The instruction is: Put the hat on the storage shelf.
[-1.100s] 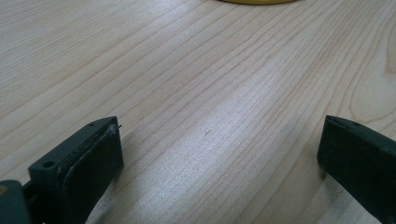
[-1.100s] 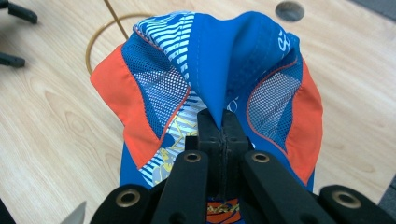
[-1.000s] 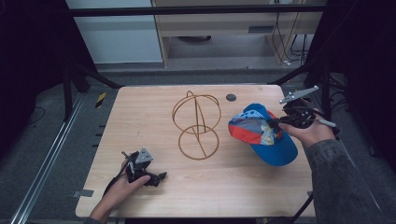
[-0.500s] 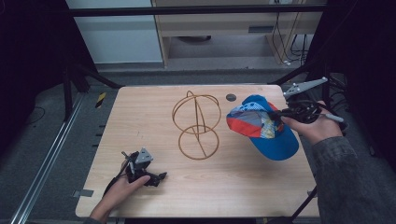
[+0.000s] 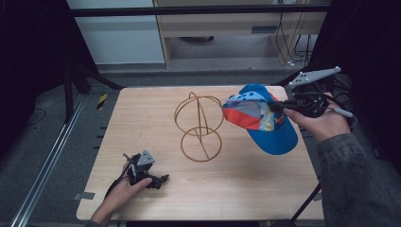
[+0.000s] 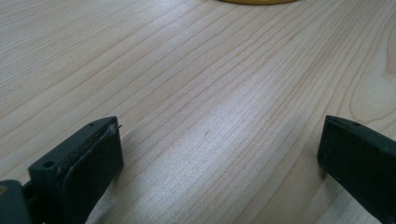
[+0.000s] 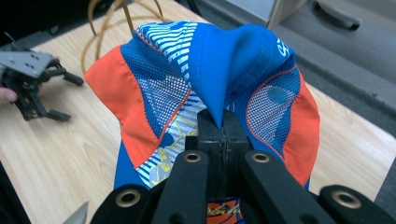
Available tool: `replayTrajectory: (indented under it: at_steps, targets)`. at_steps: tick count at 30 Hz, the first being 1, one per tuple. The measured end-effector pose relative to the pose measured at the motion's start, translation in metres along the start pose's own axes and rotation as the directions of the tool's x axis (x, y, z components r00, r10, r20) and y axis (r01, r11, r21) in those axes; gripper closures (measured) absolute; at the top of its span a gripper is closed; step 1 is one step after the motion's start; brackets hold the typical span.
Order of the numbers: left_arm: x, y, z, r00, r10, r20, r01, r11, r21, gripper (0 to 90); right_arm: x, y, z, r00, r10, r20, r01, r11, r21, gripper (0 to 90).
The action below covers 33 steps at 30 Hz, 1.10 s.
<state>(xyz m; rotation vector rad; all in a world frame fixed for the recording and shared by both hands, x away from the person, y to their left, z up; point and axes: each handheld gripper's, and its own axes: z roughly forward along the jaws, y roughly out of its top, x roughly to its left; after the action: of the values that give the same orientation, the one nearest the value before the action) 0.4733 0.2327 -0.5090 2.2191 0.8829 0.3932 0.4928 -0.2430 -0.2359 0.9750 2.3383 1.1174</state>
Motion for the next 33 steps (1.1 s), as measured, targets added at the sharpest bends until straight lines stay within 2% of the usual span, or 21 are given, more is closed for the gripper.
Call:
replayTrajectory:
  at_steps: [4, 12, 19, 33]
  targets:
    - [0.0, 0.0, 0.0, 1.0, 0.001, 0.001, -0.001, 1.0, 0.002, 0.0, 0.006, 0.008, -0.007, 0.9996, -0.027, 0.009, 0.027, 0.999, -0.017, 90.0]
    - [0.0, 0.0, 0.0, 1.0, 0.0, 0.001, 0.0, 1.0, 0.002, 0.0, 0.011, 0.016, -0.015, 0.9991, -0.035, 0.025, 0.036, 0.998, -0.054, 90.0]
    - [0.0, 0.0, 0.0, 1.0, 0.0, 0.001, 0.0, 1.0, 0.002, 0.0, 0.01, 0.018, -0.013, 0.9993, -0.027, 0.026, 0.028, 0.997, -0.075, 90.0]
    - [0.0, 0.0, 0.0, 1.0, 0.0, 0.001, 0.0, 1.0, 0.002, 0.0, 0.01, 0.031, -0.009, 0.9987, -0.038, 0.035, 0.041, 0.996, -0.073, 90.0]
